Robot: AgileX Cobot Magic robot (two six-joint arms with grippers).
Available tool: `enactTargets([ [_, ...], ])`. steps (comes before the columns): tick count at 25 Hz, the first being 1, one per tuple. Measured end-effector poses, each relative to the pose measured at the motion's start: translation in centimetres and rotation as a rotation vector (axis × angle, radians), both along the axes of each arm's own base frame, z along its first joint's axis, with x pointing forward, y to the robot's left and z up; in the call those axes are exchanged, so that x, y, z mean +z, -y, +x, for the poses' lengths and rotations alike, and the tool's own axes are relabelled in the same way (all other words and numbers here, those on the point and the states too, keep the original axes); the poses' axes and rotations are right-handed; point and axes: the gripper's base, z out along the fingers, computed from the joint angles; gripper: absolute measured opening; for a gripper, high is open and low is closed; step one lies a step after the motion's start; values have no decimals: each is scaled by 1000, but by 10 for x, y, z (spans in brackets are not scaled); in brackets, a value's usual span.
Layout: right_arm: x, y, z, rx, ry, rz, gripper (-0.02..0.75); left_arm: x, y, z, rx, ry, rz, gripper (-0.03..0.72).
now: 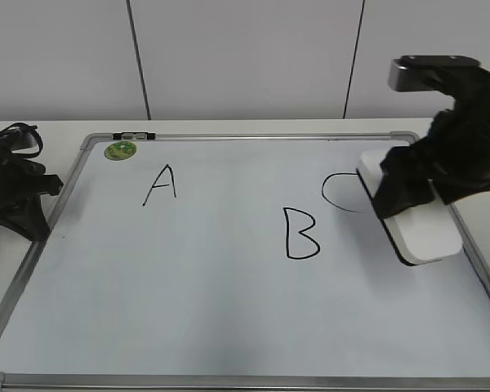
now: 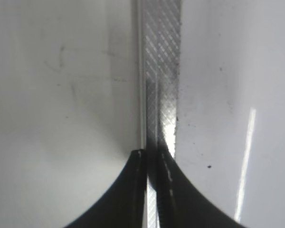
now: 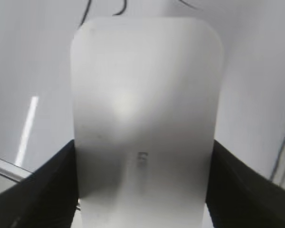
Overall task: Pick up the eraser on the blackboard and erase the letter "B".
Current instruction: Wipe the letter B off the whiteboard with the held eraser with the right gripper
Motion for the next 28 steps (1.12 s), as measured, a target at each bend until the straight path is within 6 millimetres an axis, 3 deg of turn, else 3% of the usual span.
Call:
enactTargets([
  [3,7,-26,17,74,-15,4,551,0,0,0,0,0,0,11],
  [6,1,-45,37,112,-70,-8,552,0,0,0,0,0,0,11],
  [15,-40,-90,91,210,-161,-127,552,0,0,0,0,1,0,11],
  [20,-71,-101,109,220,-208,-151,552,0,0,0,0,-1,0,11],
  [28,-102,-107,115,233,-257,-180,551,0,0,0,0,-1,0,11],
])
